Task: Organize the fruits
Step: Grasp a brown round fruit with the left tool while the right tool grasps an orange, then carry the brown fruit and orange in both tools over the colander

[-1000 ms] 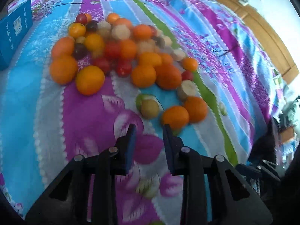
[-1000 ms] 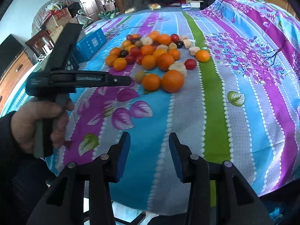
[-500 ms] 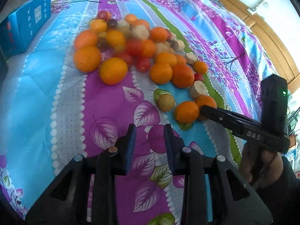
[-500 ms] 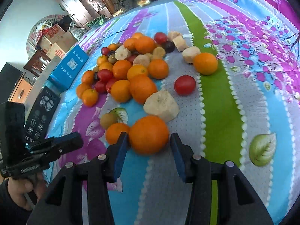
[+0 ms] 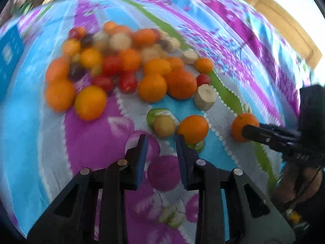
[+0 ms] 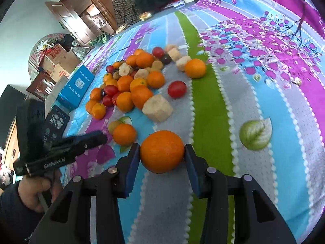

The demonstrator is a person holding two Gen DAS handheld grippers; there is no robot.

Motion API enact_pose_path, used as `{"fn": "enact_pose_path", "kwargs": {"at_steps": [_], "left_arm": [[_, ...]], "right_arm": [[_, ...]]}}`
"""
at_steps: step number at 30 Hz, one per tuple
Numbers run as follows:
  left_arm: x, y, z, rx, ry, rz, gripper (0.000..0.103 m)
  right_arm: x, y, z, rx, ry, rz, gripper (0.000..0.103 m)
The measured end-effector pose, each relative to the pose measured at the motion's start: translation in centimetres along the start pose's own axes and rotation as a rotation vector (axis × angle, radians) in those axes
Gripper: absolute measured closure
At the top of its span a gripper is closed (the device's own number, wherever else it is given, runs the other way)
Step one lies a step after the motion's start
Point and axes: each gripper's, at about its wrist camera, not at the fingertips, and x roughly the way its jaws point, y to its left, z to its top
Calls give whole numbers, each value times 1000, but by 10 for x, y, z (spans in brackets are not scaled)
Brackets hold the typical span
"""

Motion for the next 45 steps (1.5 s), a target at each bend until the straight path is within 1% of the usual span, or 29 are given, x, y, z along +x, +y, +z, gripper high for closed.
{"fn": "enact_pose_path", "kwargs": {"at_steps": [2,3,9,12,14,15,18,20,23,24,26,30,32,34,37,45], "left_arm": [[8,-1,3,37,0,13,74],[11,-1,6,50,-18,21,72],[19,1,15,57,-62,-17,71],[22,6,13,47,-59,-48,71],[20,10,11,38,-56,-72,73],[20,10,11,36,-55,-84,76],[13,6,10,48,-81,-63,76],[6,6,8,34,-104,-59,76],[-16,7,7,-2,-145,-27,76],[-28,7,7,-22,-162,-3,76],[-46,8,7,-51,-182,33,76],[-97,14,3,-100,-248,106,76],[-122,18,2,-118,-282,158,76],[-147,25,0,-144,-318,188,76],[-185,38,-5,-180,-375,242,76],[-263,80,-35,-290,-453,385,76]], "right_arm": [[0,-2,-1,4,5,-1,55],[0,-3,-1,5,5,1,55],[0,4,5,-28,-2,-8,55],[0,7,8,-36,-10,-14,54],[-1,9,8,-39,-12,-16,54],[-1,9,9,-44,-13,-19,54],[-4,15,11,-68,-30,-39,54],[-8,21,13,-89,-50,-51,54],[-15,36,18,-140,-77,-84,55],[-15,40,20,-153,-80,-94,55],[-16,55,26,-186,-80,-141,55],[-18,81,38,-231,-86,-189,55],[-19,98,44,-253,-93,-204,55],[-21,119,49,-281,-101,-215,55],[-24,154,55,-326,-116,-198,55],[-28,269,65,-475,-166,-86,55]]}}
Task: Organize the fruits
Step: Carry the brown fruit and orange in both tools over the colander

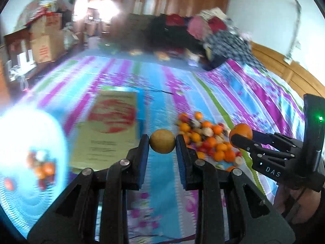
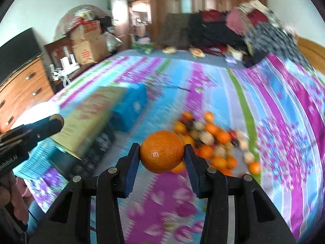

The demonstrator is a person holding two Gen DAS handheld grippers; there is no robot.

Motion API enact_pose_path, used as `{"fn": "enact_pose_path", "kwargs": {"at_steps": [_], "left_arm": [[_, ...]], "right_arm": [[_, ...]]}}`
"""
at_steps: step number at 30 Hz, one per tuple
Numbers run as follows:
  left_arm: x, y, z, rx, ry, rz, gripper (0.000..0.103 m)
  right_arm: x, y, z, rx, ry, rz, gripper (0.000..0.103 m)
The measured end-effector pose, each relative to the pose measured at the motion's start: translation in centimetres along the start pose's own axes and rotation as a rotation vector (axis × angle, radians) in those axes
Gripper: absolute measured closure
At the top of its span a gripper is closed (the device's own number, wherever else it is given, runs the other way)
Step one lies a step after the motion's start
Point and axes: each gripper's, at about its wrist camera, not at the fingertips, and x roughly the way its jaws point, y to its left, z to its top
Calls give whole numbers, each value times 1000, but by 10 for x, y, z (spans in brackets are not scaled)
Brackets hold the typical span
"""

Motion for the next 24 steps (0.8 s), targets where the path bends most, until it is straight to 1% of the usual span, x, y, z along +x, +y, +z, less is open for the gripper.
{"fn": "enact_pose_path", "kwargs": {"at_steps": [3,7,13,20,24], "left_arm": [[-26,31,8,-44,-42,63,76],[-54,69,13,-101,-78,135,76],[-85,123,10,-186,-96,234,76],[-111,178,-5,-279,-83,313,76],[-115,207,-14,-336,-50,332,76]], "right_arm": [[-2,39,19,-45,-22,50,55],[-2,93,41,-111,-39,113,55],[0,173,64,-188,-37,210,55],[12,264,69,-294,27,303,55],[26,297,65,-324,89,344,55]]}}
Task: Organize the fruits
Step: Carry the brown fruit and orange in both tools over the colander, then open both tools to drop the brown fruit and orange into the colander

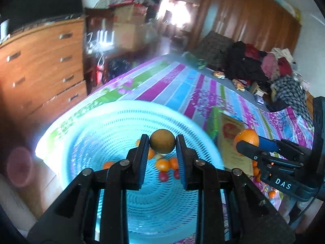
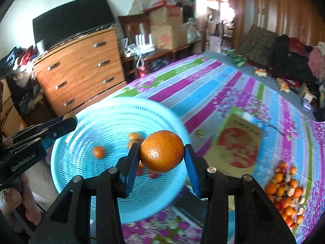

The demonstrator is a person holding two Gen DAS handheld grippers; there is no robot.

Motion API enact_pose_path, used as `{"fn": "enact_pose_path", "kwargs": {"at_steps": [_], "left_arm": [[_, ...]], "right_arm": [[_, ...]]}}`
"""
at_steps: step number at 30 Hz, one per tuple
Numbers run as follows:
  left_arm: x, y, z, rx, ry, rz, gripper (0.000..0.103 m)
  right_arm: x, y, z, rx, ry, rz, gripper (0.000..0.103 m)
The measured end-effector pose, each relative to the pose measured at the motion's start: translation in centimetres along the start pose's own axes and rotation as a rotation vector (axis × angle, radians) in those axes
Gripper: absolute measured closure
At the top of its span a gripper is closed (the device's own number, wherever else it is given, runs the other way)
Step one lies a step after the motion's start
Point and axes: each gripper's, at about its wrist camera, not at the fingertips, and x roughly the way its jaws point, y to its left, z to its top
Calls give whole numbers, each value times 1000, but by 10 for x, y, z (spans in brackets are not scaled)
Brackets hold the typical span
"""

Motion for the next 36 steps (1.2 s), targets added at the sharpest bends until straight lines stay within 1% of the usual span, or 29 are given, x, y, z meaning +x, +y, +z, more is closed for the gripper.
{"fn": "enact_pose_path", "kwargs": {"at_steps": [4,7,13,17,21,23,29,36], "left_arm": [[14,20,0,-38,63,2,76],[20,30,-1,-47,99,10,76],[37,44,-6,-59,201,8,76],[45,51,-11,-66,251,6,76],[51,56,-16,-72,294,9,76],[53,57,-16,-73,304,10,76],[61,62,-19,-68,338,11,76],[62,65,-20,-69,341,14,76]], "right_arm": [[21,15,4,0,71,39,55],[39,24,9,-20,133,36,55],[76,32,11,-26,277,62,55],[93,35,7,-18,339,82,55],[100,40,1,-22,371,83,55],[103,41,-1,-23,379,82,55],[105,43,0,-22,380,74,55],[109,44,-1,-20,386,68,55]]}}
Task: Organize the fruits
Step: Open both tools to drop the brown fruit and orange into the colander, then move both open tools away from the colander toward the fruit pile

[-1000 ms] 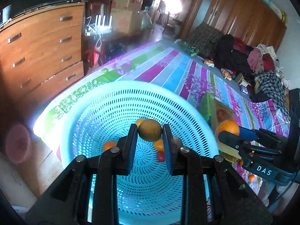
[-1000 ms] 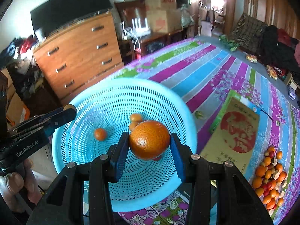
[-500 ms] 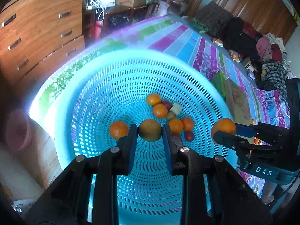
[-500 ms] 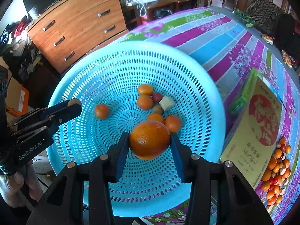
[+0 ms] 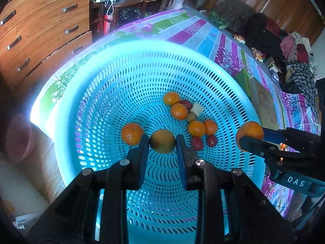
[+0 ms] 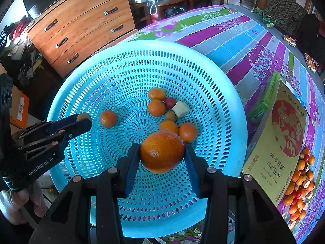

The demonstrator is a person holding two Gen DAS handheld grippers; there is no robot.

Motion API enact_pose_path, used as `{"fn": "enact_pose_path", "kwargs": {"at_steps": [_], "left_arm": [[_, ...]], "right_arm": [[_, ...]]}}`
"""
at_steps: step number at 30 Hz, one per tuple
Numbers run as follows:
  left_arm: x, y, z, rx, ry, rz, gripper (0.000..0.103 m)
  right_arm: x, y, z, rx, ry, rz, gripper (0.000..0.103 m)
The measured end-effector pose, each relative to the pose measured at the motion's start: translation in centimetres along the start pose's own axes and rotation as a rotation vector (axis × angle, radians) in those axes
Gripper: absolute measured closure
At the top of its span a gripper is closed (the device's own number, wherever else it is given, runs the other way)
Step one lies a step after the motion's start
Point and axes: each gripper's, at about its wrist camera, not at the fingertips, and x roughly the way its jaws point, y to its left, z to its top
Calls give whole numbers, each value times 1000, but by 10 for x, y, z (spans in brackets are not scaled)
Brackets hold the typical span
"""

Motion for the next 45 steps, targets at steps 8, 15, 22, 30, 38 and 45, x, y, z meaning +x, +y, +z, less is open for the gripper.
{"fn": "enact_pose_path", "kwargs": {"at_steps": [8,15,22,30,38,45], "left_arm": [[3,13,3,-17,7,13,76],[6,9,4,-3,11,8,76],[7,7,3,-1,13,5,75],[6,7,1,-13,7,3,23],[1,4,1,-24,-25,30,22],[-14,-8,1,-17,-106,92,21]], "right_arm": [[2,-7,2,17,-2,-16,55],[4,-5,2,16,-4,-12,55],[2,-5,2,16,-8,-13,54],[-2,-6,2,14,-38,-16,30],[-19,-6,2,15,-114,-41,11],[-48,-8,-6,33,-224,-74,11]]}}
